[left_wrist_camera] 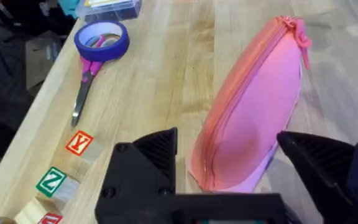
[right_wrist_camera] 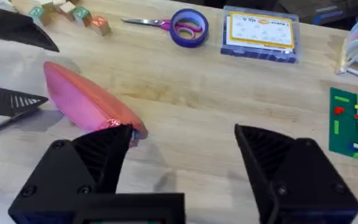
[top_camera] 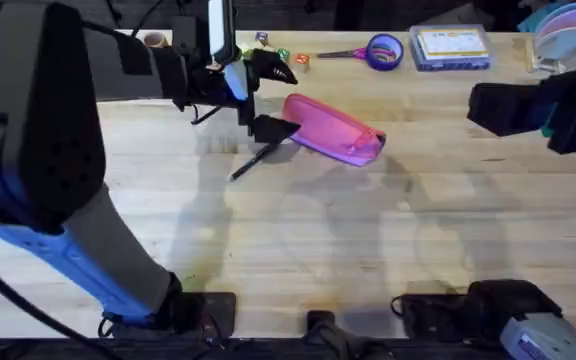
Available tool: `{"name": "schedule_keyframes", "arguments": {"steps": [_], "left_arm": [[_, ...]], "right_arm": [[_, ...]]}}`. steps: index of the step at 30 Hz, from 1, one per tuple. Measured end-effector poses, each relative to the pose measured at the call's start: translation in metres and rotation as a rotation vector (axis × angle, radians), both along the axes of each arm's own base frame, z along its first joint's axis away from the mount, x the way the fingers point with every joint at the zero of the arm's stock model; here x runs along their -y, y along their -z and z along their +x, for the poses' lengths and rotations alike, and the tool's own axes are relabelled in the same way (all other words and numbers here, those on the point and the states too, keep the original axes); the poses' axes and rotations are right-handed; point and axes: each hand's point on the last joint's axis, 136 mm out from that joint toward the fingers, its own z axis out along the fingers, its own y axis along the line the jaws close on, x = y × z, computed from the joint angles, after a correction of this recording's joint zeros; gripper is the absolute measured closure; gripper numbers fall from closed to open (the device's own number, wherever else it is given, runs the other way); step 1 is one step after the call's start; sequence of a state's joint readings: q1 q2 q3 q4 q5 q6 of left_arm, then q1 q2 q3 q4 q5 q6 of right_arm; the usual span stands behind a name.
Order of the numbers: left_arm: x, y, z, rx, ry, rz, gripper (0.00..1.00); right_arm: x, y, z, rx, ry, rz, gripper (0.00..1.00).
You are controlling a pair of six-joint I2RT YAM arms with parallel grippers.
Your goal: Unzip the bag, pick up the pens from the table one at a time and place them inside, then zip the bag closed.
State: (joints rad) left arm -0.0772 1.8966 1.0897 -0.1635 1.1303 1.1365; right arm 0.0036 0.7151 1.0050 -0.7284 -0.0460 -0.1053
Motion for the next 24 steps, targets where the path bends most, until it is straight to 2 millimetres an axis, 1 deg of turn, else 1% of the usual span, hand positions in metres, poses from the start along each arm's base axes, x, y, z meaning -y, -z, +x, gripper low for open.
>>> {"name": "schedule_keyframes", "arguments": {"steps": [14, 15, 16, 18, 19, 24], "left_arm": [[0.013, 0.005, -0.007, -0.033, 0.026, -0.001, 0.01], [0.013, 0.005, -0.007, -0.035, 0.027, -0.001, 0.046], [0.014, 0.006, -0.007, -0.036, 0.028, -0.001, 0.103], [0.015, 0.005, -0.007, -0.039, 0.028, -0.002, 0.24], [0.015, 0.005, -0.007, -0.039, 0.028, -0.002, 0.326], [0.014, 0.004, -0.004, -0.021, 0.024, 0.003, 0.577]], "right_arm": [[0.0, 0.0, 0.0, 0.0, 0.0, 0.0, 0.003], [0.0, 0.0, 0.0, 0.0, 0.0, 0.0, 0.003], [0.0, 0.0, 0.0, 0.0, 0.0, 0.0, 0.003], [0.0, 0.0, 0.0, 0.0, 0.0, 0.0, 0.003], [0.0, 0.0, 0.0, 0.0, 0.0, 0.0, 0.003], [0.0, 0.002, -0.001, -0.007, 0.0, 0.0, 0.003]]}}
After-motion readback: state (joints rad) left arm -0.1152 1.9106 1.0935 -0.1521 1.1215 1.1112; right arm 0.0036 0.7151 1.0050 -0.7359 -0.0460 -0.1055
